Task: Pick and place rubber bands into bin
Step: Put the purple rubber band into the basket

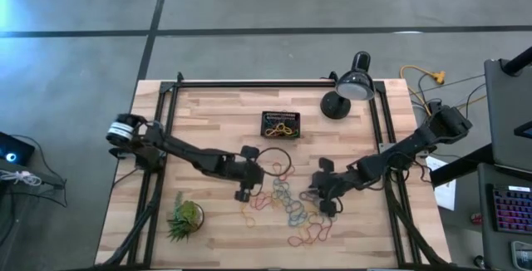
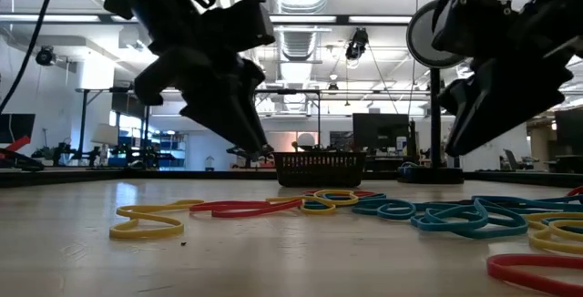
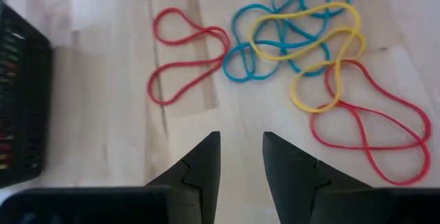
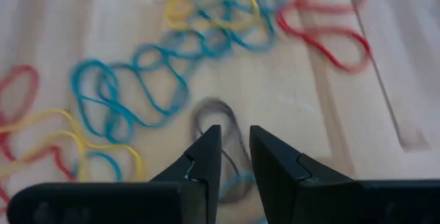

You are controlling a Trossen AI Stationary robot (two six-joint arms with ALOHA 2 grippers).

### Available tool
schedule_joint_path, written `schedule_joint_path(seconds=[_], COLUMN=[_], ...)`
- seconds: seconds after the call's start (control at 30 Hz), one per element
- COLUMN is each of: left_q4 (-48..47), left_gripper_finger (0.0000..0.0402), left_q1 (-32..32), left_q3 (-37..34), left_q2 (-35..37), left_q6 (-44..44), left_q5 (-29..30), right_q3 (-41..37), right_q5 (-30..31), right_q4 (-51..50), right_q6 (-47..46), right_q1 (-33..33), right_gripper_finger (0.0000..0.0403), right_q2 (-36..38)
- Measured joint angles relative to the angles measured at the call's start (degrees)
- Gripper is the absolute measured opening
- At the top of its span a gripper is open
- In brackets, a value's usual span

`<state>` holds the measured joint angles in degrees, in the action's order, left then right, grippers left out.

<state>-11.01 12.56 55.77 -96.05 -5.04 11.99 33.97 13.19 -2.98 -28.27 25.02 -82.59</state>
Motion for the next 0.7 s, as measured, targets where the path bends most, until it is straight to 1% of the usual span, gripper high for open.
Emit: schedule_joint_path(seconds=[0.13,0.27,0.53,0.63,0.7], left_q4=[0.03,0.28,0.30,0.39,0.51], left_gripper_finger=[0.0094,0.0094,0.0094,0.0094,0.0094], left_q1=[-0.06,-0.06,-0.06,-0.06,-0.06], left_q3=[-0.19,-0.90,-1.05,-1.05,-1.05], left_q2=[1.20,2.20,2.34,2.34,2.34], left_q6=[0.00,0.00,0.11,0.13,0.13], left_q5=[0.42,0.48,0.58,0.62,0.63], right_q3=[-0.91,-2.32,-4.11,-4.73,-4.73], right_q5=[-0.30,-0.29,-0.17,-0.17,-0.23], right_q4=[1.93,3.70,9.36,13.20,15.72], right_q6=[2.45,2.73,5.28,6.91,8.02], right_q1=[0.66,1.27,1.27,1.27,1.25], right_gripper_finger=[0.0073,0.0073,0.0073,0.0073,0.0073], right_q2=[0.00,0.00,-0.04,-2.10,-4.74])
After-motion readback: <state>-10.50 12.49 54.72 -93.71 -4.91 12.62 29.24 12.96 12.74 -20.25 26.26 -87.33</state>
